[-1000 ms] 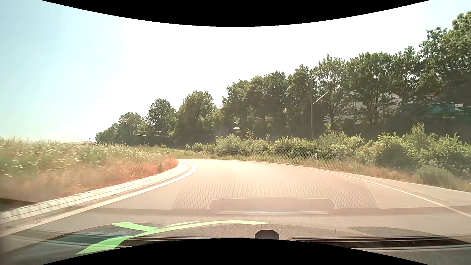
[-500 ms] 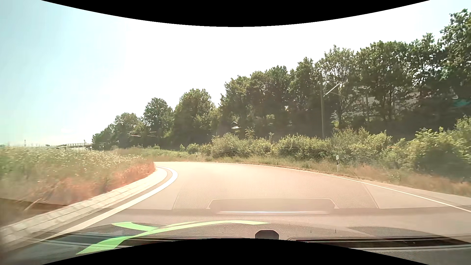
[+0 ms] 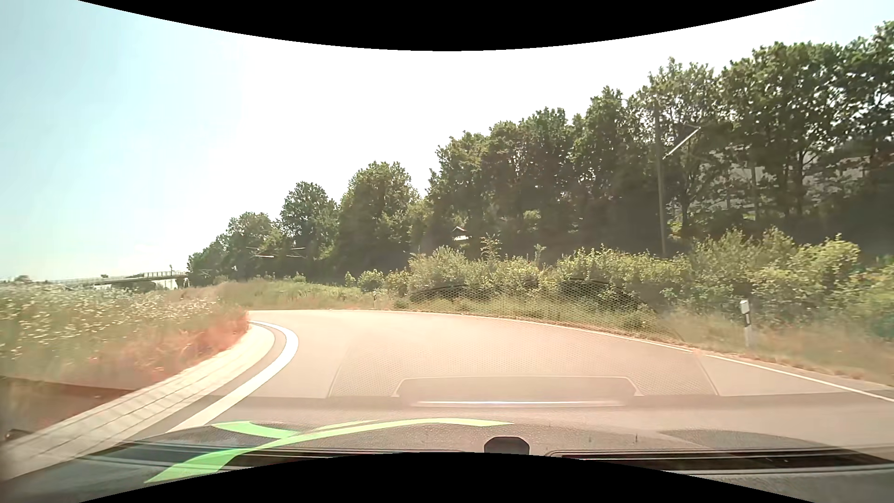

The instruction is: Follow the waypoints while adhering to traffic rules and regulations

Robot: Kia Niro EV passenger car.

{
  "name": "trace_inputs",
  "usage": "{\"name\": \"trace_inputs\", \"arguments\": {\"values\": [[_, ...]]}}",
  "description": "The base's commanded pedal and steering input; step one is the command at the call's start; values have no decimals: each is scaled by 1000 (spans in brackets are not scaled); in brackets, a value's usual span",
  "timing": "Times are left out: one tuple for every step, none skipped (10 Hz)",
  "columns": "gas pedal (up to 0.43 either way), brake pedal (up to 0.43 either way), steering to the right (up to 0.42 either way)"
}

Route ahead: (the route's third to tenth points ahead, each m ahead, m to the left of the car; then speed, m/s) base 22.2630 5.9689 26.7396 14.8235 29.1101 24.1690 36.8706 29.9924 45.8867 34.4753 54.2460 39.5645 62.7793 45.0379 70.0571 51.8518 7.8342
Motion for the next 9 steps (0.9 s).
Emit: {"name": "trace_inputs", "arguments": {"values": [[98, 0, -101], [67, 0, -118], [67, 0, -131], [67, 0, -143], [67, 0, -152], [87, 0, -164], [98, 0, -171], [98, 0, -177], [118, 0, -182]]}}
